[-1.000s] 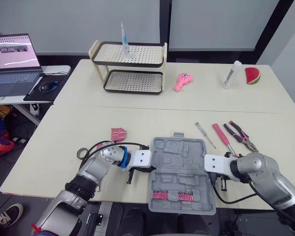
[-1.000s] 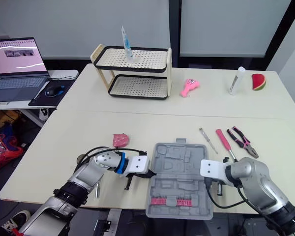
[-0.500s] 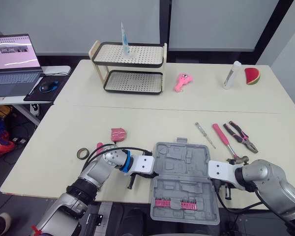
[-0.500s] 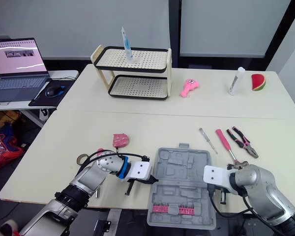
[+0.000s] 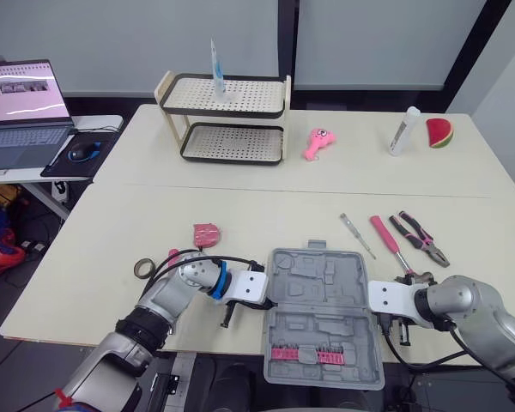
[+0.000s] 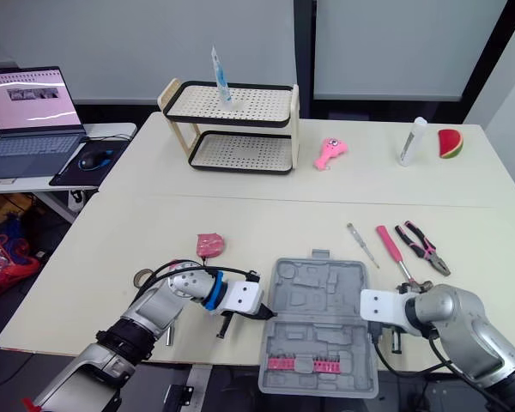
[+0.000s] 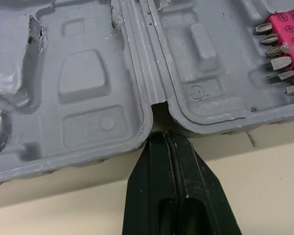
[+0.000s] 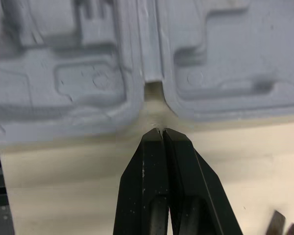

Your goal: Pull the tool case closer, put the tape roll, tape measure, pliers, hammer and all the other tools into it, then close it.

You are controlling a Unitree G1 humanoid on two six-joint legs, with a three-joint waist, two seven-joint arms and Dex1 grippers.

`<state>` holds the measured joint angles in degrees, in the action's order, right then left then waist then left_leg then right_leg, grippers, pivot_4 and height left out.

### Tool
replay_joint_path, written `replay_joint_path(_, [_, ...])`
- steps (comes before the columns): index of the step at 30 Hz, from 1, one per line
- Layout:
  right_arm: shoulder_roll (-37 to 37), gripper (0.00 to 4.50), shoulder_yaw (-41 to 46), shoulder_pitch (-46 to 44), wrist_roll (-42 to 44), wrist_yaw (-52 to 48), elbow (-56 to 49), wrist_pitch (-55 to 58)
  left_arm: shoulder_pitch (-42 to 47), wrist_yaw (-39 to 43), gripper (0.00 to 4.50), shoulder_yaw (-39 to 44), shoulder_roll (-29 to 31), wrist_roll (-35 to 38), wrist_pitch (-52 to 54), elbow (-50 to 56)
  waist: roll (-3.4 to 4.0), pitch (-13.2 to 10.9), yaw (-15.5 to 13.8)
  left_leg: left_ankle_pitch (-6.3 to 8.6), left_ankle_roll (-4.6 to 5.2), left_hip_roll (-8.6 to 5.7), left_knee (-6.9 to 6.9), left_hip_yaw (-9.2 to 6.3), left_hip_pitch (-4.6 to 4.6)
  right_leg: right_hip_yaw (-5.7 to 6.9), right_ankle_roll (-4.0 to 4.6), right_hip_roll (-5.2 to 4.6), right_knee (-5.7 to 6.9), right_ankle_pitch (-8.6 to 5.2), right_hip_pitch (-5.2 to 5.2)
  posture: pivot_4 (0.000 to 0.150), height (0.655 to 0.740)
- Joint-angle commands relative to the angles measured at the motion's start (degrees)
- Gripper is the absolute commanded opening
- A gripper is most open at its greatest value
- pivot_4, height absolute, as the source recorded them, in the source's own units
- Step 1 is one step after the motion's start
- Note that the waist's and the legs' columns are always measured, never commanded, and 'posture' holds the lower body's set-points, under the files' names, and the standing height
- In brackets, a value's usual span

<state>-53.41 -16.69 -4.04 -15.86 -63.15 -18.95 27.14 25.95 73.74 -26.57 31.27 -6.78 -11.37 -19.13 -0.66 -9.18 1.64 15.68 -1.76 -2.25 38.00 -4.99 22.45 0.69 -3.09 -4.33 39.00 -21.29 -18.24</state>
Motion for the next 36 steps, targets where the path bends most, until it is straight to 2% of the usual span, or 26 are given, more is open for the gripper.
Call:
replay_joint_path(1, [-2.2, 0.02, 5.1, 1.3, 3.3, 0.3, 1.7, -2.2, -1.2, -0.3, 0.00, 4.0, 4.3, 1.8, 1.4, 2.3, 0.00, 0.0, 0.1, 0.00, 0.00, 0.01, -0.01, 0.00, -0.01, -0.01, 0.00, 0.02, 0.00, 0.00, 0.00, 0.150, 0.7400])
replay_joint_path(5, [-3.3, 0.02, 13.6, 4.2, 10.7, -0.8, 2.5, -5.5, -4.2, 0.9, 0.00, 10.9, 8.9, 9.5, 6.5, 8.4, -0.01, 0.0, 0.1, 0.00, 0.00, 0.03, -0.03, -0.01, 0.01, -0.02, 0.00, 0.03, 0.01, 0.00, -0.02, 0.150, 0.7400])
replay_joint_path(6, [-3.1, 0.00, 16.5, 5.1, 13.3, -1.3, 2.8, -7.5, -4.9, 1.0, 0.17, 13.4, 10.0, 12.1, 8.4, 9.8, -0.01, 0.0, 0.1, 0.01, 0.01, 0.04, -0.02, -0.02, 0.04, -0.02, 0.00, 0.02, 0.00, 0.00, -0.02, 0.150, 0.7400])
replay_joint_path(8, [-1.5, 0.49, 24.3, 7.1, 20.4, -2.6, 3.7, -9.1, -6.4, 1.8, 0.57, 19.2, 13.1, 17.6, 12.6, 11.7, -0.02, 0.0, 0.0, 0.01, 0.01, 0.04, -0.01, -0.07, 0.05, -0.03, 0.00, 0.01, -0.02, 0.00, -0.01, 0.150, 0.7400])
replay_joint_path(12, [-0.3, 1.14, 38.6, 9.2, 31.1, -6.1, 8.6, -14.7, -8.2, 0.5, 1.78, 32.7, 18.4, 27.0, 21.1, 9.3, -0.01, -0.1, 0.1, 0.06, 0.10, 0.04, -0.01, -0.13, 0.05, -0.02, 0.00, 0.01, -0.02, 0.00, 0.03, 0.150, 0.7400])
replay_joint_path(14, [-1.0, 1.45, 43.3, 10.2, 33.1, -7.2, 11.5, -16.3, -9.1, -0.4, 2.41, 38.5, 21.2, 29.2, 23.6, 5.7, -0.01, -0.1, 0.1, 0.14, 0.24, 0.04, -0.02, -0.11, 0.02, 0.00, 0.00, 0.01, -0.01, 0.00, 0.03, 0.150, 0.7400])
replay_joint_path(18, [-2.8, 2.08, 48.2, 11.0, 34.5, -8.1, 18.6, -17.7, -12.9, -0.9, 3.65, 46.0, 25.8, 29.4, 22.8, -2.6, 0.01, -0.1, 0.2, 0.17, 0.30, 0.04, -0.09, 0.03, -0.11, -0.04, 0.00, 0.01, 0.01, 0.00, 0.03, 0.150, 0.7400])
replay_joint_path(21, [-3.2, 2.68, 49.3, 9.9, 34.6, -7.5, 23.9, -19.0, -13.8, -1.3, 4.50, 48.4, 27.3, 28.5, 20.2, -9.5, 0.02, -0.1, 0.2, 0.18, 0.31, 0.06, -0.12, 0.03, -0.14, -0.05, 0.00, 0.01, 0.01, 0.00, 0.02, 0.150, 0.7400])
replay_joint_path(25, [-2.8, 3.42, 48.2, 9.2, 33.0, -6.7, 30.2, -23.1, -14.6, -2.5, 4.50, 49.1, 27.5, 26.7, 15.7, -17.6, 0.02, -0.1, 0.2, 0.18, 0.31, 0.06, -0.12, 0.05, -0.14, -0.07, 0.00, 0.01, 0.02, 0.00, 0.01, 0.150, 0.7400])
replay_joint_path(28, [-2.8, 4.37, 47.4, 8.3, 32.2, -5.6, 34.4, -25.4, -15.0, -3.3, 4.50, 49.2, 27.7, 25.7, 12.8, -23.2, 0.02, -0.1, 0.2, 0.19, 0.32, 0.06, -0.12, 0.09, -0.13, -0.08, 0.00, 0.00, 0.02, 0.00, -0.01, 0.150, 0.7400])
replay_joint_path(31, [-2.8, 4.47, 46.2, 7.2, 32.2, -5.1, 35.8, -26.9, -14.9, -3.6, 4.50, 49.2, 27.9, 25.6, 11.3, -25.6, 0.02, -0.1, 0.2, 0.19, 0.32, 0.06, -0.12, 0.11, -0.14, -0.09, 0.00, 0.00, 0.04, 0.00, -0.03, 0.150, 0.7400])
replay_joint_path(36, [-1.0, 4.47, 41.6, 3.5, 33.4, -3.3, 29.9, -25.2, -16.1, -6.2, 4.50, 49.6, 27.7, 25.2, 9.8, -26.1, 0.04, -0.1, 0.3, 0.19, 0.32, 0.11, -0.12, 0.13, -0.14, -0.11, 0.00, 0.01, 0.08, 0.00, -0.06, 0.150, 0.7400])
